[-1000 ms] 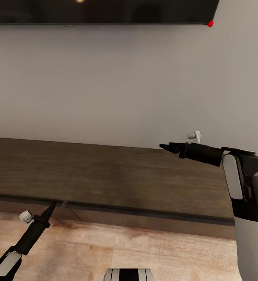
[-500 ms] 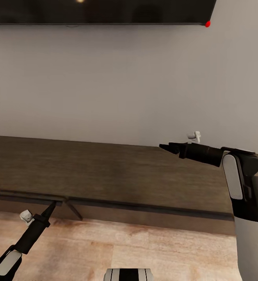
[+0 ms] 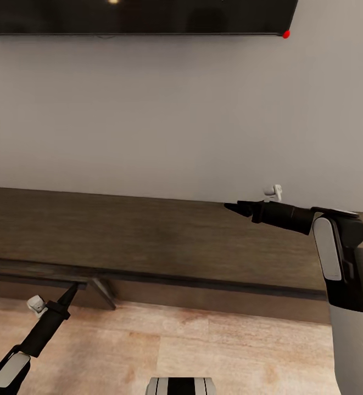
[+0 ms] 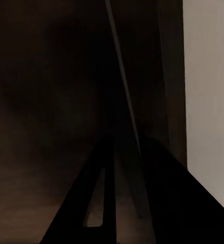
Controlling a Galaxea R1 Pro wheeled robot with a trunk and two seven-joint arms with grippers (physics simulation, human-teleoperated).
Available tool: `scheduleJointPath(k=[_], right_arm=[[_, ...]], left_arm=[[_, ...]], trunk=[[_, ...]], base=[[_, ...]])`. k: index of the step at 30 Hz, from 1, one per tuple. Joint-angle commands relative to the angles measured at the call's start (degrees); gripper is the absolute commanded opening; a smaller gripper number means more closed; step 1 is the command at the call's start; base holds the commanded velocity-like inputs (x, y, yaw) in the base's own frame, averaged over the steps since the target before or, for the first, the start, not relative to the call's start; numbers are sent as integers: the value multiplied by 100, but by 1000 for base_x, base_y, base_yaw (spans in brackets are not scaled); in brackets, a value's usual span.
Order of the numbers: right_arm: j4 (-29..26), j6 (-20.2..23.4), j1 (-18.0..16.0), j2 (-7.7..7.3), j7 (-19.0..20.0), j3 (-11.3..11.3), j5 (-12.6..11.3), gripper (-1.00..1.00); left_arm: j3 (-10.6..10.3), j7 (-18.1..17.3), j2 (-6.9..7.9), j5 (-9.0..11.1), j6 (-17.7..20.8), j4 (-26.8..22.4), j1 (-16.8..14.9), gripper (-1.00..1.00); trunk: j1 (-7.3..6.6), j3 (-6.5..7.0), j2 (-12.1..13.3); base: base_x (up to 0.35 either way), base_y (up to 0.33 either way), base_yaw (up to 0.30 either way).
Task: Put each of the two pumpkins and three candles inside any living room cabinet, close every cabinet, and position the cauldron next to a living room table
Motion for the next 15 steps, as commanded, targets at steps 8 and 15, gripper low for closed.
scheduleJointPath(k=[8,15], right_arm=[[-1,22,-2,0,37,-11,25,100],[-1,22,-1,0,37,-9,20,100]], left_arm=[[-33,13,0,-24,25,69,1,-100],[-28,6,0,-24,19,69,1,-100]], trunk=[[0,-5,-1],[0,-5,-1]], base=[[-174,0,0],[-115,0,0]])
